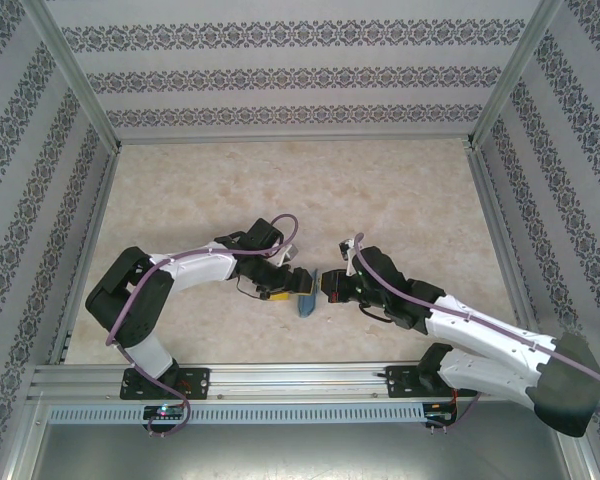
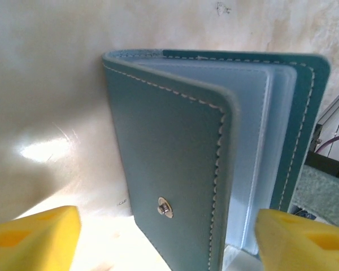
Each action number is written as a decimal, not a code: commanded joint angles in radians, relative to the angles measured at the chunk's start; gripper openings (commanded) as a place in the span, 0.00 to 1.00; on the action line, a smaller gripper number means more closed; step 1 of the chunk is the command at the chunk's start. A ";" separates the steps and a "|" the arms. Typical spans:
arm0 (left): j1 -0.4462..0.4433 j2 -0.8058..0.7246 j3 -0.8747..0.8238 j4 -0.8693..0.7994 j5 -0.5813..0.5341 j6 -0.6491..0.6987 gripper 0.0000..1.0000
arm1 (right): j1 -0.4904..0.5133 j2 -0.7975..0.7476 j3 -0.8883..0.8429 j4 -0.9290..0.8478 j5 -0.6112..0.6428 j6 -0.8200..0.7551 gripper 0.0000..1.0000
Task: Put the credit cards into the card holder
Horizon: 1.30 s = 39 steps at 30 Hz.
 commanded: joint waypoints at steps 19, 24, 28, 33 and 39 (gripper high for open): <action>0.004 -0.053 -0.013 -0.084 -0.154 0.083 0.46 | -0.050 0.010 0.006 -0.166 0.139 -0.066 0.00; 0.007 -0.048 -0.038 -0.071 -0.183 0.074 0.42 | -0.085 0.027 0.013 -0.271 0.250 -0.138 0.00; 0.006 -0.039 -0.055 -0.044 -0.181 0.067 0.34 | -0.098 0.054 0.028 -0.313 0.297 -0.165 0.00; 0.007 -0.082 -0.093 0.016 -0.171 0.052 0.35 | -0.096 0.094 0.085 -0.360 0.268 -0.210 0.37; 0.007 -0.035 -0.107 0.080 -0.105 -0.001 0.32 | 0.089 0.052 0.130 -0.293 0.313 -0.209 0.42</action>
